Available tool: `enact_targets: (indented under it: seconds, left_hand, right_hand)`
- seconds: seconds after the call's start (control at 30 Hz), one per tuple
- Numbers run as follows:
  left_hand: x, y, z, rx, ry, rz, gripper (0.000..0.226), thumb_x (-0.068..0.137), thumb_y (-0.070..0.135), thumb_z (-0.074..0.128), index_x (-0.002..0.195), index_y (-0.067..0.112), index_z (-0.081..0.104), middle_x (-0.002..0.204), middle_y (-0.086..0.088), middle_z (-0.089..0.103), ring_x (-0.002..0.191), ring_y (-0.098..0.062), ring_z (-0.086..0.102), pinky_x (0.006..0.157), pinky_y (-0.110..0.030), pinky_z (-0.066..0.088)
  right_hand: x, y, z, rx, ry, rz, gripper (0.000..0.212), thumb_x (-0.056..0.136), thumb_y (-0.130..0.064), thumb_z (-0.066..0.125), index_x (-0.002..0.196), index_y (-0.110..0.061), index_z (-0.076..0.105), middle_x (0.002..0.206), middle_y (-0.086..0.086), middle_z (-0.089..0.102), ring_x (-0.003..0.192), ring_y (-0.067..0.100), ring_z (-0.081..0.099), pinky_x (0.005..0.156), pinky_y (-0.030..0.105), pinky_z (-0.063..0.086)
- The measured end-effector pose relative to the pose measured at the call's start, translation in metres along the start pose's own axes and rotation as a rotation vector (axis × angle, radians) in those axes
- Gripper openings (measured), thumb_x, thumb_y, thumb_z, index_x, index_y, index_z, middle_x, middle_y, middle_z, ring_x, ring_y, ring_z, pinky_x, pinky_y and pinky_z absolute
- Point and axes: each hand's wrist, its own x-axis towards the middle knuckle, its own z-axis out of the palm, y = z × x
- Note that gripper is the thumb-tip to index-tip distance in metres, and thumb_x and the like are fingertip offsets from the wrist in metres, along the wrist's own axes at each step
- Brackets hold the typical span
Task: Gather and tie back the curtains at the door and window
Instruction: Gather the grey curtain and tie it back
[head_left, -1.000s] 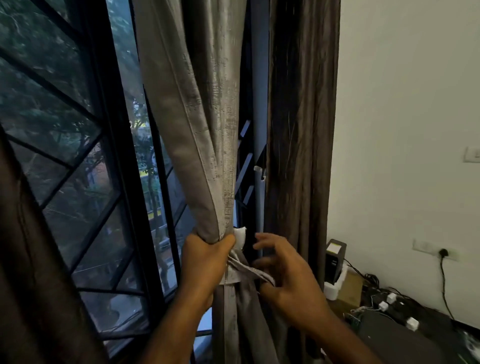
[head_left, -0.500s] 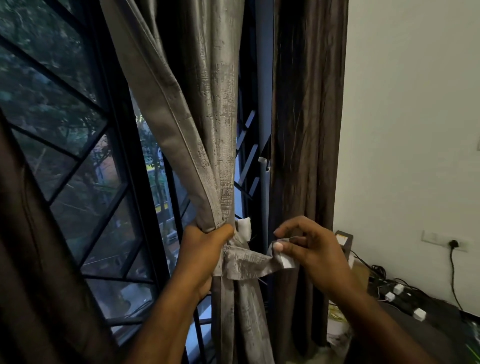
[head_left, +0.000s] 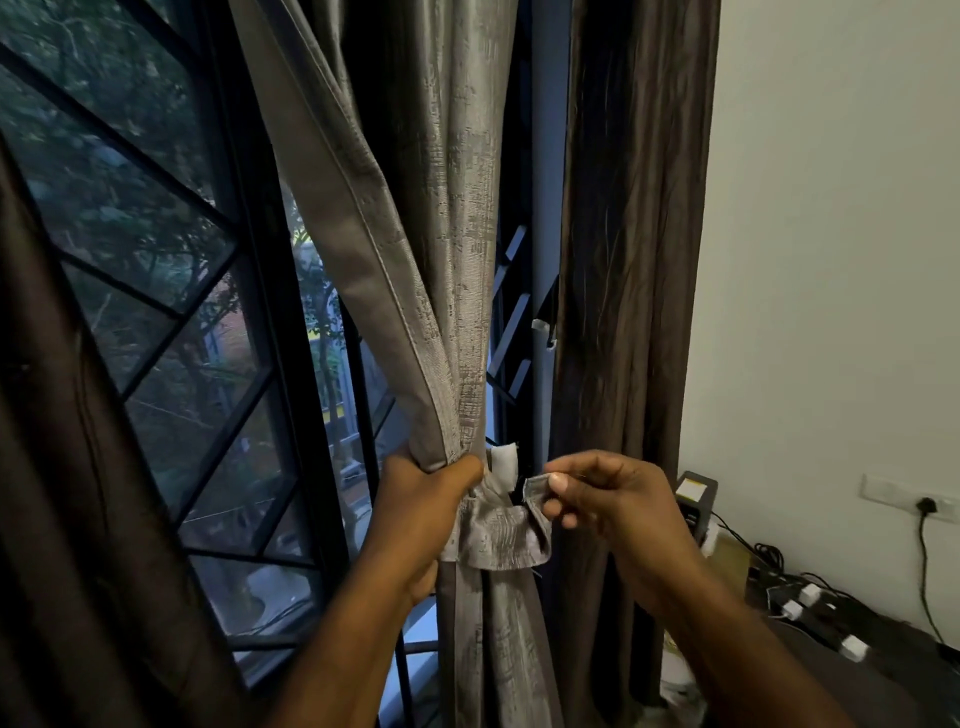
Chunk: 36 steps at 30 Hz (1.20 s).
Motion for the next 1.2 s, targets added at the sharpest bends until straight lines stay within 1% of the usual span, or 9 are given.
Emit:
enact_targets:
  seconds: [0.07,0.17,0.37,0.63,0.77,0.87,0.97,1.07,1.2]
  left_hand:
    - [0.0,0.0,0.002,0.002,0.004,-0.003,0.028,0.059,0.02,0.071,0.087,0.02,0.075,0.08,-0.004,0.077,0.079,-0.025,0.075,0.074,-0.047,0.061]
    - [-0.001,-0.001,0.003,-0.006,0.007,0.001,0.03,0.061,0.02,0.071,0.091,0.017,0.074,0.082,-0.006,0.077,0.08,-0.026,0.075,0.078,-0.052,0.06]
    - [-0.005,-0.002,0.009,-0.012,-0.012,0.031,0.02,0.064,0.022,0.071,0.083,0.024,0.075,0.081,-0.007,0.077,0.079,-0.026,0.075,0.076,-0.052,0.06]
    - [-0.002,-0.004,0.008,-0.007,-0.01,0.027,0.026,0.062,0.021,0.071,0.088,0.022,0.075,0.084,-0.005,0.078,0.08,-0.024,0.075,0.077,-0.05,0.06]
    - [-0.003,-0.005,0.008,-0.01,-0.007,0.038,0.028,0.063,0.02,0.071,0.091,0.02,0.074,0.084,-0.006,0.077,0.081,-0.025,0.075,0.077,-0.049,0.06]
    - [-0.005,-0.004,0.011,-0.005,-0.049,0.059,0.033,0.063,0.023,0.074,0.096,0.022,0.073,0.086,-0.005,0.078,0.083,-0.024,0.075,0.075,-0.044,0.06]
    - [-0.009,-0.003,0.018,0.051,-0.071,0.088,0.048,0.059,0.034,0.085,0.103,0.021,0.072,0.09,0.001,0.078,0.085,-0.016,0.075,0.074,-0.037,0.06]
    - [-0.009,-0.003,0.024,0.128,0.035,0.133,0.04,0.062,0.034,0.089,0.096,0.019,0.073,0.083,0.002,0.078,0.076,-0.013,0.075,0.068,-0.038,0.062]
    - [0.0,-0.004,0.027,0.203,0.203,0.141,0.032,0.065,0.033,0.088,0.085,0.016,0.071,0.074,-0.001,0.075,0.065,-0.017,0.073,0.062,-0.046,0.062]
  right_hand:
    - [0.0,0.002,0.007,-0.025,0.051,-0.012,0.02,0.068,-0.027,0.073,0.085,-0.018,0.08,0.086,0.008,0.079,0.074,0.012,0.073,0.061,0.019,0.054]
    - [-0.001,0.005,0.018,0.118,0.077,0.046,0.019,0.07,-0.023,0.074,0.085,-0.014,0.08,0.09,0.011,0.079,0.082,0.018,0.076,0.067,0.021,0.058]
    - [-0.003,0.012,0.042,0.359,0.226,0.154,0.004,0.074,-0.005,0.075,0.077,-0.003,0.077,0.082,0.02,0.077,0.067,0.024,0.076,0.055,0.026,0.059]
    - [0.001,0.02,0.045,0.151,0.311,0.039,0.003,0.082,-0.006,0.076,0.085,-0.005,0.074,0.086,0.016,0.077,0.083,0.033,0.075,0.074,0.04,0.063]
    - [0.007,0.027,0.048,0.056,0.351,-0.027,0.012,0.087,-0.002,0.072,0.095,-0.011,0.074,0.085,0.011,0.076,0.081,0.023,0.074,0.074,0.034,0.062]
    - [0.012,0.031,0.053,-0.037,0.395,-0.039,0.012,0.09,-0.003,0.068,0.088,-0.013,0.076,0.083,0.008,0.077,0.082,0.024,0.075,0.077,0.041,0.062]
    - [0.015,0.034,0.056,-0.148,0.436,-0.095,0.024,0.089,0.0,0.067,0.075,-0.019,0.071,0.072,0.003,0.074,0.07,0.015,0.072,0.066,0.035,0.059]
    - [0.015,0.037,0.061,-0.196,0.448,-0.143,0.026,0.087,0.002,0.064,0.069,-0.016,0.067,0.067,0.006,0.07,0.063,0.019,0.067,0.06,0.035,0.056]
    - [0.014,0.041,0.06,-0.091,0.408,-0.133,0.015,0.089,0.001,0.065,0.079,-0.01,0.07,0.075,0.009,0.073,0.075,0.029,0.071,0.07,0.038,0.061]
